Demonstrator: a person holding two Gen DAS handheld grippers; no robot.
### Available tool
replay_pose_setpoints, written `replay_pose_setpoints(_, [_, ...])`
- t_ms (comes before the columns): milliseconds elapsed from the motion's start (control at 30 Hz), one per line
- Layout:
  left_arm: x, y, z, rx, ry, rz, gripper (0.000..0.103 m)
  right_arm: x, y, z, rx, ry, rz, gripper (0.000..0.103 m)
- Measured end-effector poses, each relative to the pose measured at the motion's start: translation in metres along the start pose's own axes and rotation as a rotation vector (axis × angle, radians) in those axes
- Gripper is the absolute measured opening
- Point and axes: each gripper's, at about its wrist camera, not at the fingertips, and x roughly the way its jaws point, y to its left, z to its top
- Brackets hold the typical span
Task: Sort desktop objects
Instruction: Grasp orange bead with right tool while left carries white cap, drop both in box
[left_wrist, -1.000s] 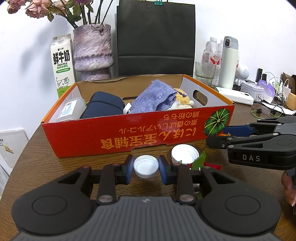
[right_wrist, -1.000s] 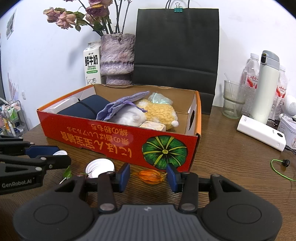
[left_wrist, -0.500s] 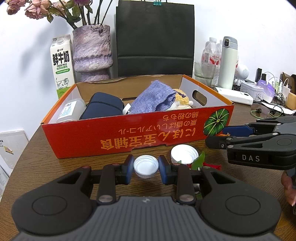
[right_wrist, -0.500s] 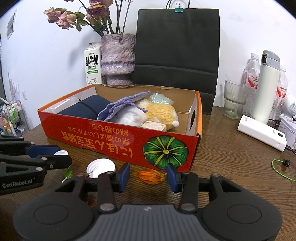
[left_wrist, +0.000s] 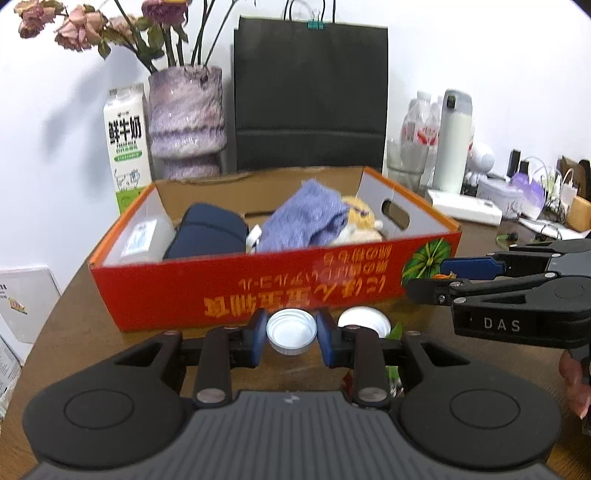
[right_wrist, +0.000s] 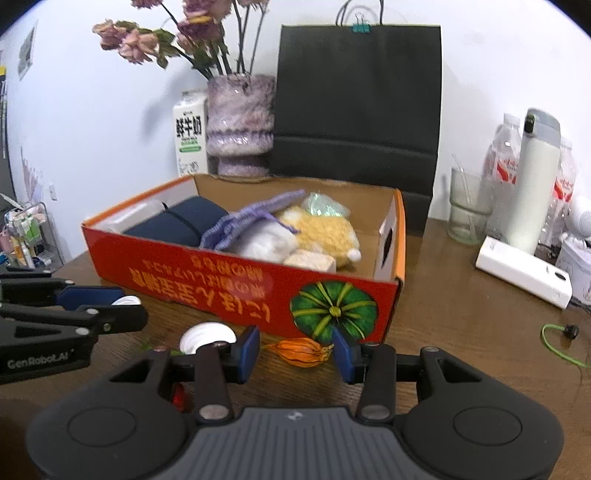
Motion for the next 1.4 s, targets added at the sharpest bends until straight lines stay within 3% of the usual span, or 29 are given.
replay_pose_setpoints(400, [0.008,0.007,0.062,-0.089,-0.156,0.022,0.03,-0.01,0.001,0.05,0.031,-0.15,0.017,0.042])
replay_pose_setpoints(667, [0.041,0.015,0.075,-0.115,-0.128,0.054,0.031,0.023,-0.014,0.07,0.087,-0.141,-0.024,0.042])
replay_pose_setpoints(700, [0.044,0.016,0.073,-0.12,-0.122,0.052,0.033,0.027,-0.016,0.07,0.09,-0.134,-0.026,0.042])
replay_pose_setpoints(767, [0.049,0.017,0.071,-0.135,-0.11,0.056,0.068,0.036,-0.018,0.07,0.094,-0.112,-0.038,0.043])
replay_pose_setpoints(800, [0.051,0.019,0.07,-0.152,-0.105,0.081,0.093,0.039,-0.019,0.069,0.099,-0.1,-0.045,0.052])
replay_pose_setpoints(833, [0.051,0.022,0.068,-0.169,-0.109,0.11,0.103,0.042,-0.02,0.067,0.106,-0.089,-0.067,0.054])
replay_pose_setpoints(900, [0.05,0.028,0.067,-0.196,-0.118,0.12,0.103,0.044,-0.024,0.065,0.112,-0.081,-0.094,0.076])
replay_pose_setpoints(967, [0.048,0.033,0.067,-0.224,-0.115,0.113,0.103,0.043,-0.029,0.064,0.135,-0.084,-0.1,0.088])
replay_pose_setpoints(1267, [0.049,0.035,0.068,-0.233,-0.1,0.124,0.103,0.042,-0.033,0.063,0.16,-0.076,-0.105,0.103])
replay_pose_setpoints(1400, [0.048,0.033,0.068,-0.228,-0.1,0.127,0.103,0.04,-0.035,0.063,0.169,-0.082,-0.1,0.103])
